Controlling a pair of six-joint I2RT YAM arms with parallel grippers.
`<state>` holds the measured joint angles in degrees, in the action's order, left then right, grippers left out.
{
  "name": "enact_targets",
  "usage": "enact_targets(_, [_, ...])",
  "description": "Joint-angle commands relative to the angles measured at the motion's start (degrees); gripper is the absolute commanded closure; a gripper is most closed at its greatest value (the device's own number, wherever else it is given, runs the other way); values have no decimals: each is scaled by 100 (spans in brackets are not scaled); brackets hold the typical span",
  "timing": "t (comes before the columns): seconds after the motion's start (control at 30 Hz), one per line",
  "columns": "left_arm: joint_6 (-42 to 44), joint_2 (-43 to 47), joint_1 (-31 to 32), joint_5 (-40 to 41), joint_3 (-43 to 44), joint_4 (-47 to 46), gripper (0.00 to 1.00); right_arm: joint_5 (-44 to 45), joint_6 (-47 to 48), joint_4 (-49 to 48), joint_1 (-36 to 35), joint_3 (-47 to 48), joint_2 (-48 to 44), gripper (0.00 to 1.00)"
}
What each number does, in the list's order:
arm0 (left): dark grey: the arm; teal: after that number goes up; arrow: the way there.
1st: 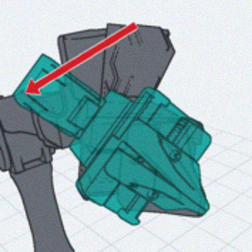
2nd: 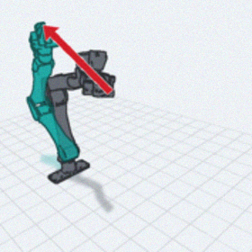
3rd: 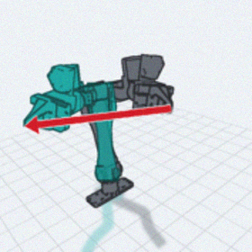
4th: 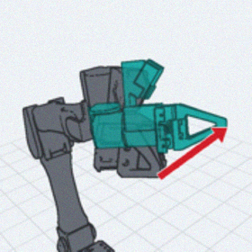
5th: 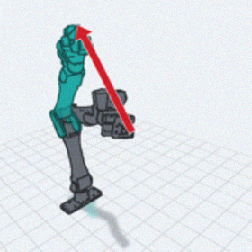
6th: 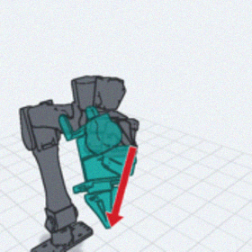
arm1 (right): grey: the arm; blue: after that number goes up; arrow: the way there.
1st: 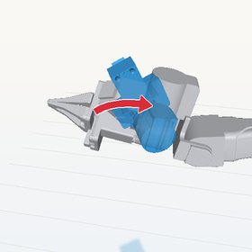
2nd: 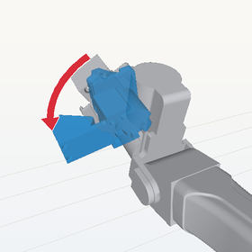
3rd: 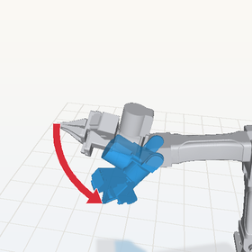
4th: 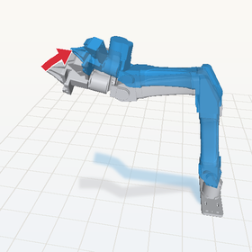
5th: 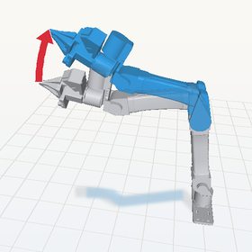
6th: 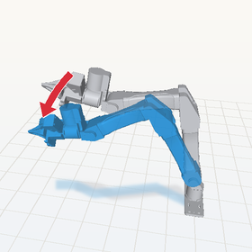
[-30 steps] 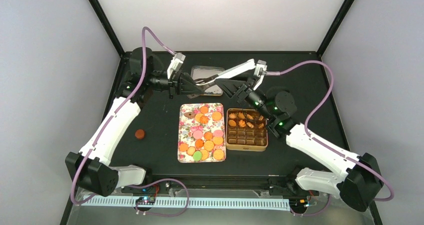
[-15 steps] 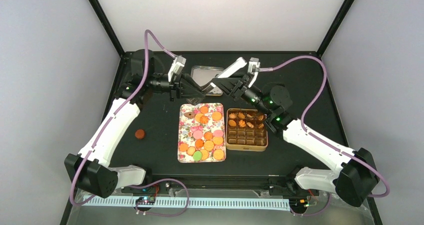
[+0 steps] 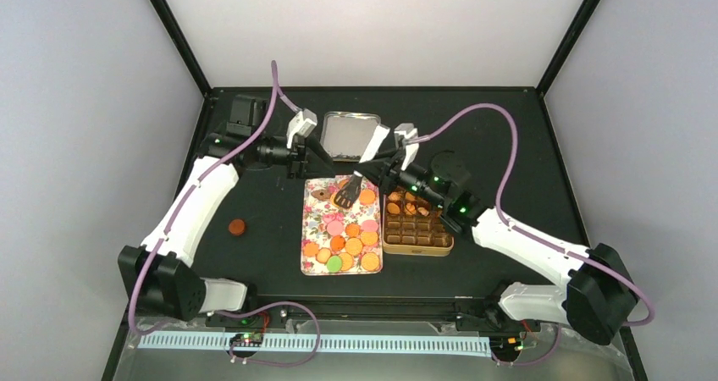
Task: Pack the cookies
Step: Pick up the fake cookies from the plate.
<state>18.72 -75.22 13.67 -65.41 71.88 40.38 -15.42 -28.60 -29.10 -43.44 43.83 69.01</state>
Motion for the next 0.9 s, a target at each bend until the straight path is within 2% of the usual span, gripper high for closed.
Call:
enact_targets(0.0, [593, -323, -444, 506, 120, 594, 49, 326, 901, 394, -295, -32, 176, 67])
enact_targets(0.23, [89, -430, -721, 1428, -374, -308, 49, 962, 1639, 807, -901, 146, 656, 67])
enact_targets(0.57, [-436, -656, -914, 1462, -805, -598, 50, 2104, 2360, 825, -1694, 545, 1366, 67])
enact_targets(0.87, [-309, -703, -1494, 1341, -851, -386, 52, 2254, 2561, 641, -1908, 946, 1918, 65])
